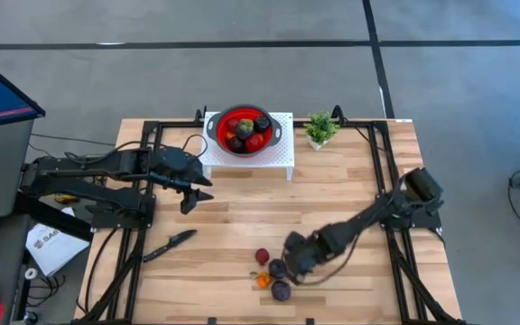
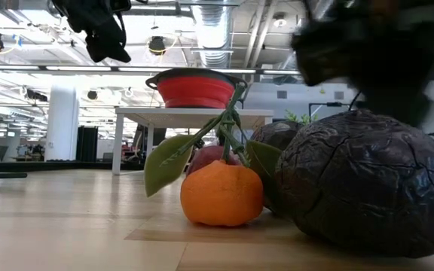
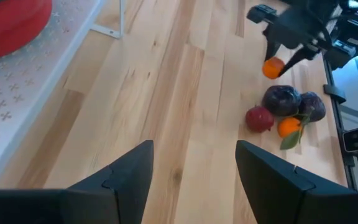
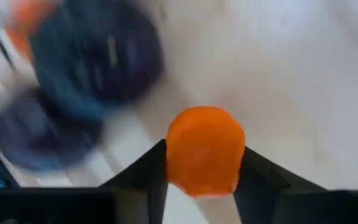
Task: Pick & Place Fruit
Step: Put the orange into the red strainer bowl on the shelf
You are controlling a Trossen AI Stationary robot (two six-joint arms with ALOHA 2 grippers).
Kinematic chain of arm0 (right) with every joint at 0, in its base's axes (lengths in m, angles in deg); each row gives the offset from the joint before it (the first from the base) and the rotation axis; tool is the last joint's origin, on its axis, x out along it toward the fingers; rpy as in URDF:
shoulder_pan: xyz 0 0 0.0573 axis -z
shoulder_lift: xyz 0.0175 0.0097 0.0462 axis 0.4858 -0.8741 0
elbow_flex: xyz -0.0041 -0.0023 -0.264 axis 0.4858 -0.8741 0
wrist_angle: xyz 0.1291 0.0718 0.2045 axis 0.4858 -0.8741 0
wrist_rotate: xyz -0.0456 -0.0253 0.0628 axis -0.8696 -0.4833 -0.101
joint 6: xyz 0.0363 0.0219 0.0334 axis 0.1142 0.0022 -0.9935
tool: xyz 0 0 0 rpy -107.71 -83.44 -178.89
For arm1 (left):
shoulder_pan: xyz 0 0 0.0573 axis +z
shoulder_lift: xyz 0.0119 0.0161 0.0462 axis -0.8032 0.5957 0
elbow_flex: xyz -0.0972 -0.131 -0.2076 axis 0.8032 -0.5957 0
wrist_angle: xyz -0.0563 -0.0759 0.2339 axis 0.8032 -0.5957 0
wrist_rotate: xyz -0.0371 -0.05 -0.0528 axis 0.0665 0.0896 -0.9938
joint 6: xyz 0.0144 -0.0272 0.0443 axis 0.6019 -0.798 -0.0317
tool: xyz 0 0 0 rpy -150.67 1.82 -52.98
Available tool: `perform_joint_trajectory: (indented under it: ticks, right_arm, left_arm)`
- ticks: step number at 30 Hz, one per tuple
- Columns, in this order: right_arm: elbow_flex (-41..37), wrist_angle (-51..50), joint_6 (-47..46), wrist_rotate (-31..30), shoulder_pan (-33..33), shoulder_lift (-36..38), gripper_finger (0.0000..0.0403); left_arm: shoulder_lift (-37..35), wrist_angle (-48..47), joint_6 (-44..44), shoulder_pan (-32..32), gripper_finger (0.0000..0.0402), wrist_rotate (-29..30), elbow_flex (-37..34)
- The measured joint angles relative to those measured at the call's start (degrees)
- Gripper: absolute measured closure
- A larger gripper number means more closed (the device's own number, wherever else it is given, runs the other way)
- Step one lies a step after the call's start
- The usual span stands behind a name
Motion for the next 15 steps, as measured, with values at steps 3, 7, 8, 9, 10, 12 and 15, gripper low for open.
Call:
perform_joint_trajectory:
  ticks: [3, 7, 8, 9, 10, 12, 15]
  right_arm:
    - [0.3, 2.75, 3.14, 0.0, 4.82, 2.25, 0.0291]
    - [5.95, 2.93, 11.06, -0.06, 12.54, 3.75, 0.0281]
    - [8.16, 2.78, 13.55, -0.08, 14.48, 3.76, 0.0276]
    - [10.59, 2.74, 15.94, -0.27, 16.33, 3.76, 0.0271]
    - [13.3, 2.14, 18.27, -0.59, 18.14, 3.75, 0.0268]
    - [18.54, 0.53, 22.44, -2.03, 21.44, 3.74, 0.0265]
    - [25.21, -2.48, 28.09, -5.66, 26.03, 3.74, 0.0268]
  left_arm:
    - [-0.19, 0.38, 0.01, 0.0, 0.0179, 0.0, -0.01]
    - [-0.18, 0.51, 0.14, 0.0, 0.0179, 0.0, -0.01]
    - [-0.18, 0.48, 0.17, 0.0, 0.0179, 0.0, -0.01]
    - [-0.18, 0.51, 0.24, 0.02, 0.0179, 0.0, -0.01]
    - [-0.18, 0.57, 0.28, 0.02, 0.0179, 0.0, -0.01]
    - [-0.16, 0.59, 0.28, 0.02, 0.0179, 0.0, -0.01]
    - [-0.16, 0.7, 0.3, 0.02, 0.0179, 0.0, -0.01]
